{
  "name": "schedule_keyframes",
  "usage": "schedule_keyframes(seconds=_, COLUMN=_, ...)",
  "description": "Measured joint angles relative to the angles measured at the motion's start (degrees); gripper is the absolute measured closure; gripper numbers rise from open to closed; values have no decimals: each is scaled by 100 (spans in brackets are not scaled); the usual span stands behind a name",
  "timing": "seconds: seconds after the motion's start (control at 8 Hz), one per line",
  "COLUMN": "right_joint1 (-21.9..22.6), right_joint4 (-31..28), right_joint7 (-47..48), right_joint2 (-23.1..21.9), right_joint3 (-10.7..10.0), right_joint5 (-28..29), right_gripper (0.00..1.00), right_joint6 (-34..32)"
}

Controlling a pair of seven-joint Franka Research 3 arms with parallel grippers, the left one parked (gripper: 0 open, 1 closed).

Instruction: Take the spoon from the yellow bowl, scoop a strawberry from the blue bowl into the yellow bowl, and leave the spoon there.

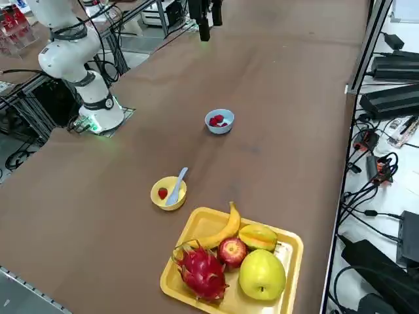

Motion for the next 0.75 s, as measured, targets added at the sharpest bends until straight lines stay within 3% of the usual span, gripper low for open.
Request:
schedule_keyframes(seconds=0.38, right_joint1=172, right_joint4=-671, right_joint7=-30, right_joint2=-447, right_joint3=-318, right_joint5=107, right_gripper=0, right_joint6=181)
schedule_keyframes(seconds=0.75, right_joint1=203, right_joint4=-707, right_joint7=-35, right_joint2=-485, right_joint3=-389, right_joint5=121, right_gripper=0, right_joint6=160)
